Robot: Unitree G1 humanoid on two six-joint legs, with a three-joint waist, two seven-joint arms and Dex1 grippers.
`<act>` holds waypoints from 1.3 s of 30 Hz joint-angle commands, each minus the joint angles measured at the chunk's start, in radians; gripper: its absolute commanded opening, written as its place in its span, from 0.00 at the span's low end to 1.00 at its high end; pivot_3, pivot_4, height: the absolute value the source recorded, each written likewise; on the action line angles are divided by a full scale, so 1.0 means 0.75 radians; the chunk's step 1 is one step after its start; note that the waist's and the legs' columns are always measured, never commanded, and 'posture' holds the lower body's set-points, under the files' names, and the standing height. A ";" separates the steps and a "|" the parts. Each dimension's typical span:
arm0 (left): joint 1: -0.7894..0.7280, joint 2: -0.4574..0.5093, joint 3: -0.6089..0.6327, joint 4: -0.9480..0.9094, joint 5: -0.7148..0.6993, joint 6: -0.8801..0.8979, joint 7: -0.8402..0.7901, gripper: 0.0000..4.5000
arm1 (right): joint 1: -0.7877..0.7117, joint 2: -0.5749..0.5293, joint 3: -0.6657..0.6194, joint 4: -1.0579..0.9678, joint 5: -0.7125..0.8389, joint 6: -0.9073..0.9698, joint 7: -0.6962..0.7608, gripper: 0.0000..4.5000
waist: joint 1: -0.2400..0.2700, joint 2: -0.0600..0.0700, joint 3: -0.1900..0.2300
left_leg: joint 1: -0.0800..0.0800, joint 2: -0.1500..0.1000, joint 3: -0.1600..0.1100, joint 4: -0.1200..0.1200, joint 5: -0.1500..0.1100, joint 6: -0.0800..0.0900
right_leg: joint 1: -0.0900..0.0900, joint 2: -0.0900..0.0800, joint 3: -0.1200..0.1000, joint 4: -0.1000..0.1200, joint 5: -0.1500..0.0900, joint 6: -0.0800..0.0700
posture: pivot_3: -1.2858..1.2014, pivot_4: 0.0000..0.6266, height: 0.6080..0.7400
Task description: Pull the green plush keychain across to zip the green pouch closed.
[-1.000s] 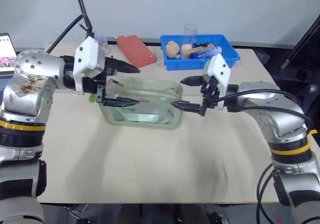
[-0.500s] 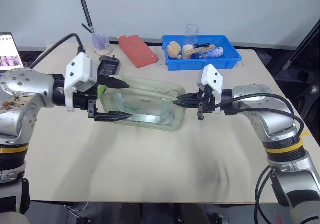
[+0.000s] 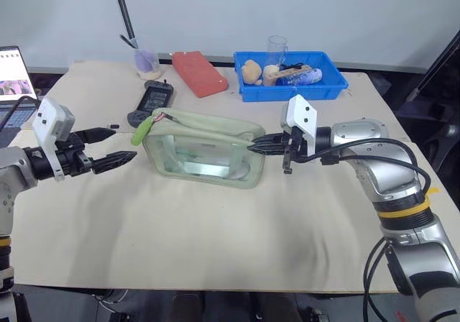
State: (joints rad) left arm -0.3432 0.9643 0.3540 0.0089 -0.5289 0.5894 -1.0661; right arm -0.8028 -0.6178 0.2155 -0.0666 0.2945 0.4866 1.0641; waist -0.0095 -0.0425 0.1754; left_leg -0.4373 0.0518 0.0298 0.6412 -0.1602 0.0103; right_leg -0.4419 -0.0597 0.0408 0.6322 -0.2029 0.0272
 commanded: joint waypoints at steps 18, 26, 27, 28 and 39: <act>-0.232 -0.030 -0.090 0.073 0.007 -0.115 -0.013 0.01 | -0.021 0.007 -0.028 -0.026 -0.021 0.000 -0.022 0.00 | -0.005 0.000 0.000 | 0.000 0.000 0.000 0.000 0.000 0.000 | 0.000 0.001 0.000 0.000 0.004 0.006 | 0.52 0.24 1.00; -0.425 -0.062 -0.180 0.010 -0.002 -0.087 -0.014 0.01 | -0.019 0.014 -0.027 -0.027 -0.024 -0.006 -0.041 0.00 | -0.003 0.000 0.000 | 0.000 0.000 0.000 0.000 0.000 0.000 | 0.000 0.001 0.000 0.000 0.004 0.006 | 0.52 0.24 1.00; -0.441 -0.074 -0.204 -0.001 0.003 -0.090 -0.021 0.01 | -0.020 0.018 -0.025 -0.026 -0.025 -0.007 -0.044 0.00 | -0.004 0.000 0.000 | 0.000 -0.001 0.000 0.000 0.000 0.000 | 0.001 0.001 0.000 0.000 0.004 0.007 | 0.52 0.24 1.00; -0.454 -0.087 -0.233 -0.013 0.014 -0.097 -0.026 0.01 | -0.022 0.022 -0.024 -0.026 -0.027 -0.008 -0.047 0.00 | -0.004 0.000 0.000 | 0.000 -0.001 0.000 0.000 0.000 0.000 | 0.001 0.001 0.000 -0.001 0.004 0.007 | 0.52 0.24 1.00; -0.483 -0.153 -0.370 0.020 0.108 -0.211 -0.079 0.17 | -0.017 0.046 -0.027 -0.041 -0.041 -0.003 -0.065 0.00 | -0.008 0.000 0.000 | 0.000 0.000 0.000 0.000 0.000 0.000 | 0.000 0.002 0.001 0.000 0.005 0.008 | 0.52 0.24 1.00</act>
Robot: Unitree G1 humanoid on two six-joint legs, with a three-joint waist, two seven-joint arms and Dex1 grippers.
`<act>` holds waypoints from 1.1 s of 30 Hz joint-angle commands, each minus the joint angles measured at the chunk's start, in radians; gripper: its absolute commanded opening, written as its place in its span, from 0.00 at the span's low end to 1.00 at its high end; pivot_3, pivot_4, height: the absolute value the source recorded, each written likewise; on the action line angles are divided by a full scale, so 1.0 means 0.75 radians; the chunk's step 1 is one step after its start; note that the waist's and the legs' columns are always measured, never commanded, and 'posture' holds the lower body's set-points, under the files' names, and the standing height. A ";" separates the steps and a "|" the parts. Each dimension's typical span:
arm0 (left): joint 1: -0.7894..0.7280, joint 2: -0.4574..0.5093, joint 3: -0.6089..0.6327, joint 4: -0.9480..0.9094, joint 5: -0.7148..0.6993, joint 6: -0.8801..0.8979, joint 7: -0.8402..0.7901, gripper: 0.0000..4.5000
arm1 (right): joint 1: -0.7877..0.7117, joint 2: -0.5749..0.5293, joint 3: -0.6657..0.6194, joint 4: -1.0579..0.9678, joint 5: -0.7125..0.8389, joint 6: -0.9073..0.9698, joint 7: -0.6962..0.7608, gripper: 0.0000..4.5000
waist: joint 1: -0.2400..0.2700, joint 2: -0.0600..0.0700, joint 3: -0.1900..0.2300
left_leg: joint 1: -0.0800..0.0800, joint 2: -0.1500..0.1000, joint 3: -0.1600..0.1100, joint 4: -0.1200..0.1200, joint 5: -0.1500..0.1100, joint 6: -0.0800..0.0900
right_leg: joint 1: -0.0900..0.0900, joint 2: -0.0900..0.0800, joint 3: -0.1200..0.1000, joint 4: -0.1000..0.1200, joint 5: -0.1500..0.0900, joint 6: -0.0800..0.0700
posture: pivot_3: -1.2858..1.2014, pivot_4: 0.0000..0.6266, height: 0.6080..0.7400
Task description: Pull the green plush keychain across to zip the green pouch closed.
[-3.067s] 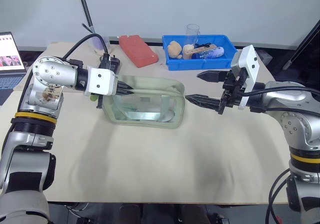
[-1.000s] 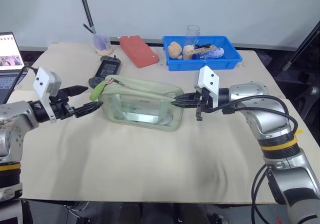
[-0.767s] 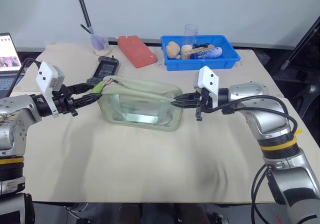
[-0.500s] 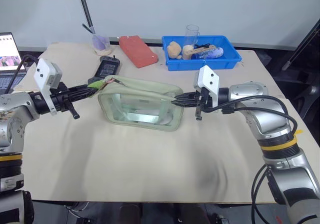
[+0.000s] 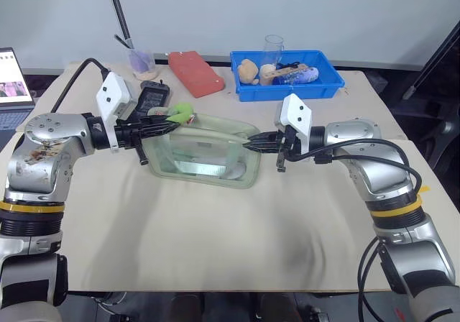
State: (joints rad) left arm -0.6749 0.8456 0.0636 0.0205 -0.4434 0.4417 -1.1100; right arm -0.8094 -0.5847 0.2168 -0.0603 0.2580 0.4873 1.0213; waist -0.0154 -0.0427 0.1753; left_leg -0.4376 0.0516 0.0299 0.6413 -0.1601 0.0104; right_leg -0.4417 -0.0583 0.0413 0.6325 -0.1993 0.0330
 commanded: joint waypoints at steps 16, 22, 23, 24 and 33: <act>0.079 0.131 0.141 0.138 0.037 -0.068 -0.026 0.99 | -0.005 -0.008 -0.029 -0.051 0.013 0.001 0.015 0.00 | 0.000 0.000 0.000 | 0.000 0.000 0.000 0.000 0.000 0.000 | 0.000 0.000 0.000 0.000 -0.001 -0.001 | 0.52 0.24 1.00; 0.142 0.105 0.129 0.176 0.064 -0.133 -0.014 0.88 | -0.019 -0.012 -0.028 -0.037 0.006 -0.002 0.029 0.00 | 0.001 0.000 0.000 | 0.000 0.000 0.000 0.000 0.000 0.000 | 0.000 -0.001 0.000 0.000 -0.001 -0.001 | 0.52 0.24 1.00; 0.144 0.098 0.124 0.186 0.074 -0.147 -0.011 0.82 | -0.022 -0.013 -0.027 -0.033 0.004 -0.004 0.030 0.00 | 0.001 0.000 0.000 | 0.000 0.000 0.000 0.000 0.000 0.000 | 0.000 -0.001 0.000 0.000 -0.001 -0.001 | 0.52 0.24 1.00; 0.147 0.091 0.122 0.192 0.075 -0.149 -0.014 0.70 | -0.025 -0.012 -0.028 -0.031 0.002 -0.005 0.032 0.00 | 0.001 0.000 0.000 | 0.000 0.000 0.000 0.000 0.000 0.000 | 0.000 -0.001 0.000 0.000 -0.001 -0.001 | 0.52 0.24 1.00; 0.132 0.063 0.119 0.222 0.086 -0.166 -0.010 0.01 | -0.037 -0.011 -0.031 -0.017 -0.003 -0.009 0.031 0.00 | 0.002 0.000 0.000 | 0.000 0.000 0.000 0.000 0.000 0.000 | 0.000 -0.001 0.000 0.000 -0.001 -0.001 | 0.52 0.24 1.00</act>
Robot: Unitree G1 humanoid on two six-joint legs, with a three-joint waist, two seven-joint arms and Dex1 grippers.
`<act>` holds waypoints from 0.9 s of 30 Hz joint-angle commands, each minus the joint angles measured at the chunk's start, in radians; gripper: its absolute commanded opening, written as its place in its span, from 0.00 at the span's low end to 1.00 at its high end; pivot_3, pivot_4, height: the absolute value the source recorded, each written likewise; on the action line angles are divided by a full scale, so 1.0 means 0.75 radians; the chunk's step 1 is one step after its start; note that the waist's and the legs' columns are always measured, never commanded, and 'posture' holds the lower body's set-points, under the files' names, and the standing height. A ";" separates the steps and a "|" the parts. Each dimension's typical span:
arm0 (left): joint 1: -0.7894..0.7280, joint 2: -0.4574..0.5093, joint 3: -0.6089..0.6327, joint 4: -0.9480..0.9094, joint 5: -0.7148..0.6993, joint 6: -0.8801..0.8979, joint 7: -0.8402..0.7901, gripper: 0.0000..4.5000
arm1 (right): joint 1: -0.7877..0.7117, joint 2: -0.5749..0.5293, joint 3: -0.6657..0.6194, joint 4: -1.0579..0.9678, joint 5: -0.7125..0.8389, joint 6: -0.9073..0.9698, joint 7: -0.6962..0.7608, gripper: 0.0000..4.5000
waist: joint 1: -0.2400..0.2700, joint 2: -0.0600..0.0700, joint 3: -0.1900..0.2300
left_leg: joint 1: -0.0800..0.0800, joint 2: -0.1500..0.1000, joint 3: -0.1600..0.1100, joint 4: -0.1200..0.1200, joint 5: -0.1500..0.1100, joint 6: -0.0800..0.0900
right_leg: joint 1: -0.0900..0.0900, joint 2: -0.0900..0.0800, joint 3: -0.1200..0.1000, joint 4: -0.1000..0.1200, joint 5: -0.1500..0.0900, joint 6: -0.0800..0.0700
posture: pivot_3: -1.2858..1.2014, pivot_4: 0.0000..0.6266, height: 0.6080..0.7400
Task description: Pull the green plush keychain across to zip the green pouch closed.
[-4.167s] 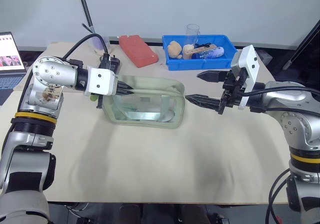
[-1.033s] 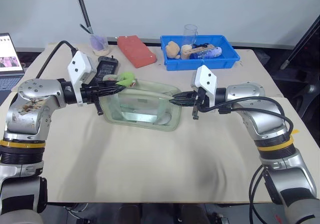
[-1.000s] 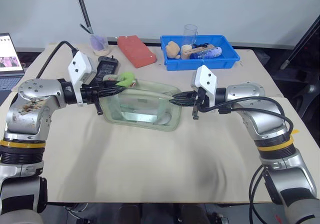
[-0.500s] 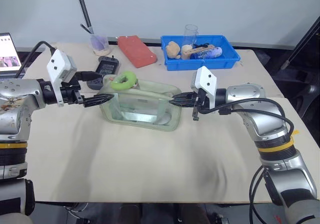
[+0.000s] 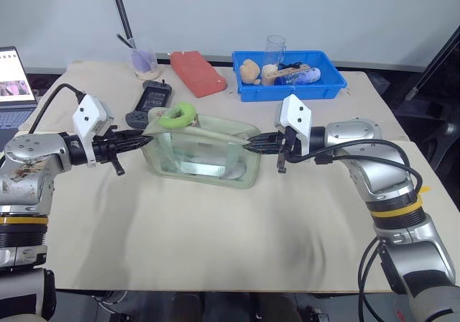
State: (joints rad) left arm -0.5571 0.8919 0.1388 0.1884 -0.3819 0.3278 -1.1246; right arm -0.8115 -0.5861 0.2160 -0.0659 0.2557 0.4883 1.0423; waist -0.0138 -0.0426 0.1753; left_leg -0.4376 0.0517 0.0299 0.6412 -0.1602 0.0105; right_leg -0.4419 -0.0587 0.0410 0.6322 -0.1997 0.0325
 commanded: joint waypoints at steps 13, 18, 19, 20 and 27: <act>-0.018 0.022 0.018 -0.048 -0.004 0.019 -0.019 0.00 | -0.291 0.157 -0.024 0.091 -0.002 -0.079 -0.076 0.97 | -0.004 0.000 0.000 | 0.000 0.000 0.000 0.000 0.000 0.000 | -0.001 0.000 0.000 0.001 0.000 0.000 | 0.52 0.24 1.00; -0.017 0.015 0.012 -0.075 -0.007 0.037 -0.010 0.00 | -0.390 0.372 0.100 0.187 -0.124 -0.154 -0.177 0.99 | -0.007 0.000 0.000 | -0.001 0.001 0.000 0.000 0.000 0.000 | -0.004 0.001 0.000 0.005 0.000 0.000 | 0.52 0.24 1.00; -0.015 0.014 0.012 -0.081 -0.007 0.039 -0.008 0.00 | -0.403 0.398 0.130 0.211 -0.152 -0.184 -0.176 0.99 | -0.006 0.000 0.000 | -0.001 0.000 0.000 0.000 0.000 0.000 | -0.005 0.000 0.000 0.007 0.000 0.000 | 0.52 0.24 1.00; -0.014 0.013 0.011 -0.084 -0.007 0.041 -0.006 0.00 | -0.411 0.413 0.152 0.232 -0.176 -0.213 -0.174 0.99 | -0.002 0.000 0.000 | -0.002 0.000 0.000 0.000 0.000 0.000 | -0.006 0.000 0.000 0.008 0.000 0.000 | 0.52 0.24 1.00; 0.025 0.023 0.028 -0.139 -0.019 0.066 0.000 0.00 | -0.443 0.488 0.220 0.383 -0.278 -0.335 -0.164 0.94 | 0.001 0.000 0.000 | -0.004 -0.001 0.000 0.001 0.001 -0.001 | -0.008 0.000 0.000 0.011 -0.001 -0.001 | 0.52 0.24 1.00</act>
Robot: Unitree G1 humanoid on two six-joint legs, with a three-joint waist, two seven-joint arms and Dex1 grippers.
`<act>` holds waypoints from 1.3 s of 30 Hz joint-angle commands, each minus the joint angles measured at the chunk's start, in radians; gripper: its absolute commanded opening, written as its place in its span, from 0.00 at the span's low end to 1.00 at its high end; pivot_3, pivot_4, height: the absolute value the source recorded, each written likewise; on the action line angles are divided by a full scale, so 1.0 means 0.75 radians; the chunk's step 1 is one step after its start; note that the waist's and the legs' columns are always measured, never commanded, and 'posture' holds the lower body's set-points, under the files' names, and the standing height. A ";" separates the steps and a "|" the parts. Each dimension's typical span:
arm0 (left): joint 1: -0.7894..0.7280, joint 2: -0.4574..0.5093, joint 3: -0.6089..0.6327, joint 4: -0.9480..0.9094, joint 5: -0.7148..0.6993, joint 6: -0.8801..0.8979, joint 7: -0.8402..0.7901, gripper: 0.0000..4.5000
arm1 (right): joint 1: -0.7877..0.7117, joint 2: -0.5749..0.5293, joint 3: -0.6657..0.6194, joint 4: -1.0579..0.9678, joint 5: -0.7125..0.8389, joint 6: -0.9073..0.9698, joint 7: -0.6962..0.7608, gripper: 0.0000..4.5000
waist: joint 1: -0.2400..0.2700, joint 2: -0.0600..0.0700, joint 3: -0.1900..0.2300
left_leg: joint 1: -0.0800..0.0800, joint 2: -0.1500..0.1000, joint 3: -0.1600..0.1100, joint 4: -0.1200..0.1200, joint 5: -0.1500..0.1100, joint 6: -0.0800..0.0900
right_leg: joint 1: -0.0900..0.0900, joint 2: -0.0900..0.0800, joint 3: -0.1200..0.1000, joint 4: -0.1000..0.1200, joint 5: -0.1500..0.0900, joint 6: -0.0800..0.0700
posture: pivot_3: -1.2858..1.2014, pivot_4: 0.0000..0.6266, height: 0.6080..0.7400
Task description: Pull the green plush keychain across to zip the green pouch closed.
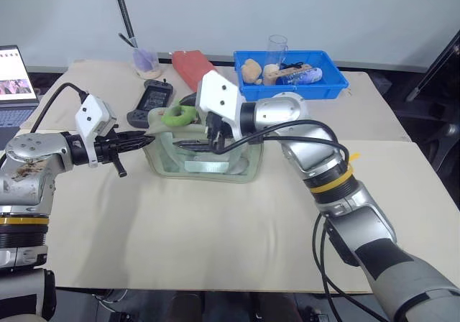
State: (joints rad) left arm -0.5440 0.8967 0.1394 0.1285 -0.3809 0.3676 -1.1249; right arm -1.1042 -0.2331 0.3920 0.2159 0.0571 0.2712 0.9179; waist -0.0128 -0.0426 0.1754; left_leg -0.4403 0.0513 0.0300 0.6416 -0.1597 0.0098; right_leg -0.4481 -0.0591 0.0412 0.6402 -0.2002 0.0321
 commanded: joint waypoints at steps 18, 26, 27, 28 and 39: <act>0.019 -0.002 0.026 -0.087 -0.031 0.031 0.014 0.00 | -0.053 -0.031 -0.214 -0.029 0.105 0.038 0.044 0.01 | 0.001 0.000 0.000 | -0.001 0.000 0.000 0.000 0.000 0.000 | -0.004 0.000 0.000 0.004 -0.001 -0.002 | 0.52 0.24 1.00; 0.024 0.015 0.031 -0.045 -0.013 -0.002 -0.001 0.00 | 0.122 -0.404 -0.406 -0.257 0.172 0.303 0.059 0.01 | 0.001 0.000 0.000 | -0.001 0.000 0.000 0.000 0.000 0.000 | -0.004 0.000 0.000 0.003 -0.001 -0.002 | 0.52 0.24 1.00; 0.026 0.020 0.028 -0.037 -0.008 -0.004 -0.006 0.00 | 0.165 -0.455 -0.418 -0.276 0.166 0.310 0.065 0.01 | 0.004 0.000 0.000 | -0.001 0.000 0.000 0.000 0.000 0.000 | -0.004 0.000 0.000 0.002 -0.001 -0.002 | 0.52 0.24 1.00; 0.030 0.030 0.020 -0.026 0.004 -0.017 -0.016 0.00 | 0.211 -0.506 -0.435 -0.289 0.162 0.318 0.061 0.01 | 0.005 0.000 0.000 | -0.001 0.000 0.000 0.000 0.000 0.000 | -0.004 0.000 0.000 0.002 -0.002 -0.003 | 0.52 0.24 1.00; -0.043 0.018 -0.046 0.100 0.042 -0.081 -0.045 0.00 | 0.639 -0.505 -0.503 -0.217 0.146 0.284 -0.199 0.01 | -0.009 0.000 -0.001 | 0.000 0.001 0.002 -0.001 0.000 0.000 | -0.004 0.001 0.002 0.003 -0.003 -0.002 | 0.52 0.24 1.00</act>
State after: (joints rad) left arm -0.5613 0.9090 0.1076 0.1798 -0.3762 0.3068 -1.1610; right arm -0.6354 -0.6371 0.0166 0.0496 0.1747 0.4965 0.8109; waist -0.0198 -0.0427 0.1750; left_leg -0.4398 0.0519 0.0315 0.6412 -0.1597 0.0101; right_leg -0.4509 -0.0583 0.0428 0.6425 -0.2022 0.0305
